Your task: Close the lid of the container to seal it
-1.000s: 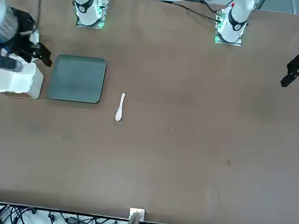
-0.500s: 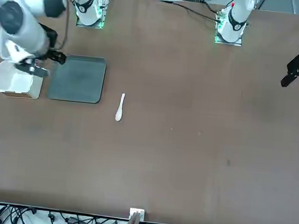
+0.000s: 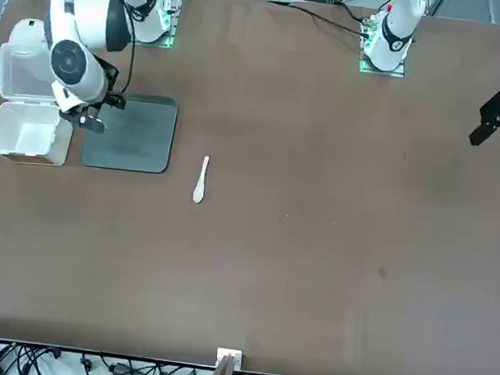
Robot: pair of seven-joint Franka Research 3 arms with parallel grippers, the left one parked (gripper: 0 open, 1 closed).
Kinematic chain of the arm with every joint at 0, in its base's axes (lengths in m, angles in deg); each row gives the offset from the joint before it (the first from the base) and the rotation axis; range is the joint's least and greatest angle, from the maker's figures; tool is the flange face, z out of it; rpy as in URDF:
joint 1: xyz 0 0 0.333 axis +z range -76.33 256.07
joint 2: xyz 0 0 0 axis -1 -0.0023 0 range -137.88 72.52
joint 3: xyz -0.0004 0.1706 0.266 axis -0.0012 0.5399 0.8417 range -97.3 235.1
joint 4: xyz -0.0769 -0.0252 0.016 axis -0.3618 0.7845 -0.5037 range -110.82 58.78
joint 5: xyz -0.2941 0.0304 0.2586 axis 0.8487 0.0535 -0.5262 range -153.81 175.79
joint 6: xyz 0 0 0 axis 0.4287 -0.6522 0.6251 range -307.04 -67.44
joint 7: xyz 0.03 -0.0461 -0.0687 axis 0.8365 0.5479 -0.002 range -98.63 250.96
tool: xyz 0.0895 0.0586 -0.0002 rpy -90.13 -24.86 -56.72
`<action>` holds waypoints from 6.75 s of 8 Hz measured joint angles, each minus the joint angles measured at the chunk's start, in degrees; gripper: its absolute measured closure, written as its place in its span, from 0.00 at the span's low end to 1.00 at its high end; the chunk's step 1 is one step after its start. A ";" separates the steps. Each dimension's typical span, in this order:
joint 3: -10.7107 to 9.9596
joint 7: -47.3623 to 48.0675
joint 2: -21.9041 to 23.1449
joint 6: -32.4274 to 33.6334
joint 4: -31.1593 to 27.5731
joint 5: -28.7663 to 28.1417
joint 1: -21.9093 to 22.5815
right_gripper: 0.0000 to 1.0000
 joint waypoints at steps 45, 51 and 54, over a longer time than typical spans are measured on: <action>0.37 45.39 -26.71 30.85 2.77 47.61 3.47 0.98; -0.36 19.67 -11.84 21.33 10.59 37.34 0.46 0.98; -0.67 3.16 -3.34 11.52 14.06 26.06 -6.69 0.98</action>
